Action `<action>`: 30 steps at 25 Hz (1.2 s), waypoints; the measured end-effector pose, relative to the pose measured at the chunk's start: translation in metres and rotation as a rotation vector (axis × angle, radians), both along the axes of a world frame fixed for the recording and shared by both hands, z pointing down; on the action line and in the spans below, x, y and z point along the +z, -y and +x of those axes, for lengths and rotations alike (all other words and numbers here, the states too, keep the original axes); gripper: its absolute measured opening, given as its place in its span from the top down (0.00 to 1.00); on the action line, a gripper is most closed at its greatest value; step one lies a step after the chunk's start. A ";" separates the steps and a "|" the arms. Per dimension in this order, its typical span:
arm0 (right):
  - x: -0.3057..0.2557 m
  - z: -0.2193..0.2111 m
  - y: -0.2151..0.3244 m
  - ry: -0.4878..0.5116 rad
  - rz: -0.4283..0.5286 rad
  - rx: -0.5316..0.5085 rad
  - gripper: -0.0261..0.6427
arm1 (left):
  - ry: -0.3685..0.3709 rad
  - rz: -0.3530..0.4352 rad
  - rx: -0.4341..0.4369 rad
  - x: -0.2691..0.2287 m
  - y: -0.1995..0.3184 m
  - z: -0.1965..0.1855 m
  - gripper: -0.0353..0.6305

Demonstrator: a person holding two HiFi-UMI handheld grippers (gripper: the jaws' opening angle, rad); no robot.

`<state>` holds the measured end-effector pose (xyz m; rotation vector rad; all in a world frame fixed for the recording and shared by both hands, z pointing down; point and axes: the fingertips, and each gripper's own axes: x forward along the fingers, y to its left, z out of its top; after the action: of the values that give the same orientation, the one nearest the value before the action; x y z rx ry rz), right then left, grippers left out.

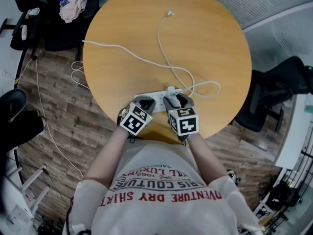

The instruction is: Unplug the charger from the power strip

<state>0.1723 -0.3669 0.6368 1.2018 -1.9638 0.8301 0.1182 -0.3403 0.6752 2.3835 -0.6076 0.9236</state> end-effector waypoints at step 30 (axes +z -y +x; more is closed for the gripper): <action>0.000 -0.005 0.010 -0.145 -0.084 0.129 0.73 | 0.001 0.017 -0.039 0.000 0.005 -0.001 0.90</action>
<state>0.1677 -0.3766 0.6371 1.3117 -1.7339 0.8561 0.1167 -0.3456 0.6756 2.3773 -0.6622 0.9067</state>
